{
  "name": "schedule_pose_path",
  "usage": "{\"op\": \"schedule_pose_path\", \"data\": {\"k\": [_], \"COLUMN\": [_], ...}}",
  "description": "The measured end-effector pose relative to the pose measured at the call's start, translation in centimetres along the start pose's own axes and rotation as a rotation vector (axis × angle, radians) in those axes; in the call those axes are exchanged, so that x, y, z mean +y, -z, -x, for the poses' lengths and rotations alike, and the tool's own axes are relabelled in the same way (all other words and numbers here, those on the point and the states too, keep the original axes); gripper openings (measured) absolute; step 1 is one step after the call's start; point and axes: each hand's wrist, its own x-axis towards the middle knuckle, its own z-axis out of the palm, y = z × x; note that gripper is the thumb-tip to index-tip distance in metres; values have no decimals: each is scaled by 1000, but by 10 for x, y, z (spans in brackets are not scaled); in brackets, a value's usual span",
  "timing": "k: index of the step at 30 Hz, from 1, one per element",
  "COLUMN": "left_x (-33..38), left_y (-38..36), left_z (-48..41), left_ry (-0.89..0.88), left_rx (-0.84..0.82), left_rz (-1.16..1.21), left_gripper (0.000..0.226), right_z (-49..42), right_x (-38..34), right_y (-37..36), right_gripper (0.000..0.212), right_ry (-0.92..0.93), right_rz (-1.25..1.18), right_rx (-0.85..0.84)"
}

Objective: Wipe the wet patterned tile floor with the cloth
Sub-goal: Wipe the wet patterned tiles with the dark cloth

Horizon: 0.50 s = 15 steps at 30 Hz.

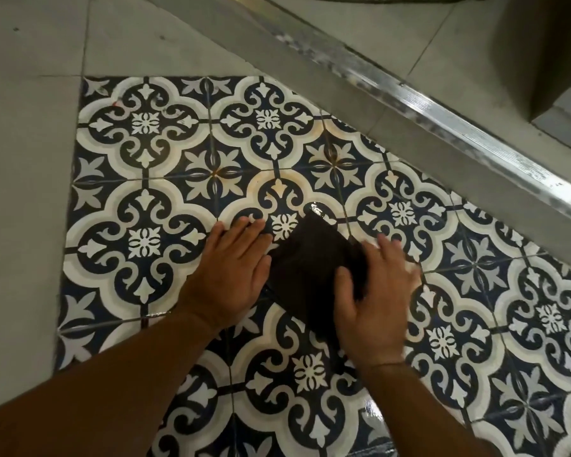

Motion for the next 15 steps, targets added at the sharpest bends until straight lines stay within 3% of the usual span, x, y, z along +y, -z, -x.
{"op": "schedule_pose_path", "data": {"k": [2,5,7,12,15], "left_x": [-1,-2,-3,-5,-4], "left_y": [-1,0,-2,-4,-5], "left_z": [2,1,2,2,3], "left_ry": [-12,-22,-29,-42,-56], "left_rx": [10,26,30,60,73], "left_rz": [1,6,7,11,14], "left_gripper": [51,48,47,44,44], "right_z": [-5,-9,-2,10,-6], "right_x": [-25,-42,-34,22,57], "right_y": [-18,-41,-43,-7,20], "right_gripper": [51,58,60,59,64], "right_ry": [78,30,61,140,60], "right_rz": [0,127,245,280,308], "right_rx": [-122,-275,-299,-389,-375]}}
